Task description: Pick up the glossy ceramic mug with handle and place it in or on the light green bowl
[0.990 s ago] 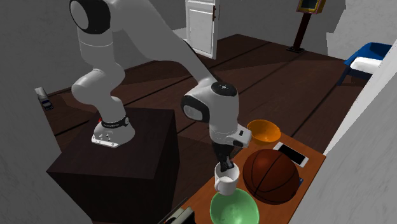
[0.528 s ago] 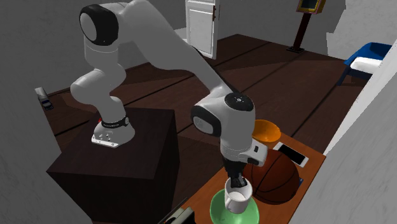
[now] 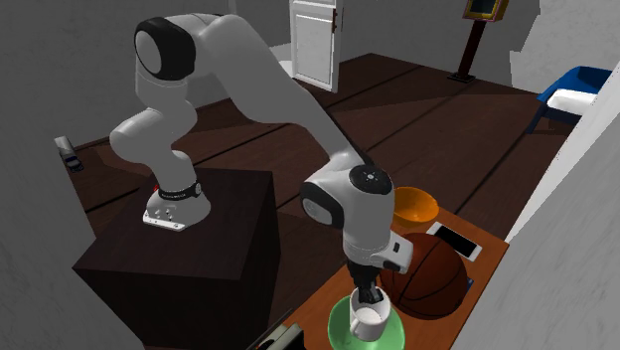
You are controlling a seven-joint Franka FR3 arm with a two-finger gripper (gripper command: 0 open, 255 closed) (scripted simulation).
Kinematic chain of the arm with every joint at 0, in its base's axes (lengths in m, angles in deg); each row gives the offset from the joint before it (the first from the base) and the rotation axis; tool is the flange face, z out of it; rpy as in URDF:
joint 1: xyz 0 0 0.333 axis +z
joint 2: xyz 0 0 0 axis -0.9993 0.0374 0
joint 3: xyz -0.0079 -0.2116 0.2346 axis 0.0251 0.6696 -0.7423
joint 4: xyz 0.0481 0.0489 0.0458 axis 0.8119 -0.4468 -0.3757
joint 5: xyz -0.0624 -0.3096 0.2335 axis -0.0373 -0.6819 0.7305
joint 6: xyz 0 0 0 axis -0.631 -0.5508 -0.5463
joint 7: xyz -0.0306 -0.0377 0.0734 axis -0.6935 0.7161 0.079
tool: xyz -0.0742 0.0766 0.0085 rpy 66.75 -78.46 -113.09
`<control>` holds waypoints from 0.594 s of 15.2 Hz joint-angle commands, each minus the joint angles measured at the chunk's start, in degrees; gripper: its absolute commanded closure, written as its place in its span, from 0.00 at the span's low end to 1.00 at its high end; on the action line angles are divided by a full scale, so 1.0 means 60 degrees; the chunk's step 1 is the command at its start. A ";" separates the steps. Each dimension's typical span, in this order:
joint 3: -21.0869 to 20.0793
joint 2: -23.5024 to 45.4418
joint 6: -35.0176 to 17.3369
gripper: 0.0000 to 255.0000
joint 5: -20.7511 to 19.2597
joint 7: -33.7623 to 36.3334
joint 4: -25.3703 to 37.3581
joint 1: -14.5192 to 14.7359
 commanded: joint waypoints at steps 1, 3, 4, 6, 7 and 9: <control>-0.0043 0.0194 -0.0199 1.00 0.0057 -0.0026 0.0001 -0.0022; -0.0085 0.0379 -0.0380 1.00 0.0113 -0.0063 0.0003 -0.0053; -0.0107 0.0473 -0.0469 1.00 0.0140 -0.0081 0.0007 -0.0069; -0.0152 0.0665 -0.0645 1.00 0.0194 -0.0117 0.0022 -0.0101; -0.0175 0.0762 -0.0731 1.00 0.0221 -0.0135 0.0033 -0.0118; -0.0199 0.0863 -0.0820 1.00 0.0248 -0.0153 0.0045 -0.0136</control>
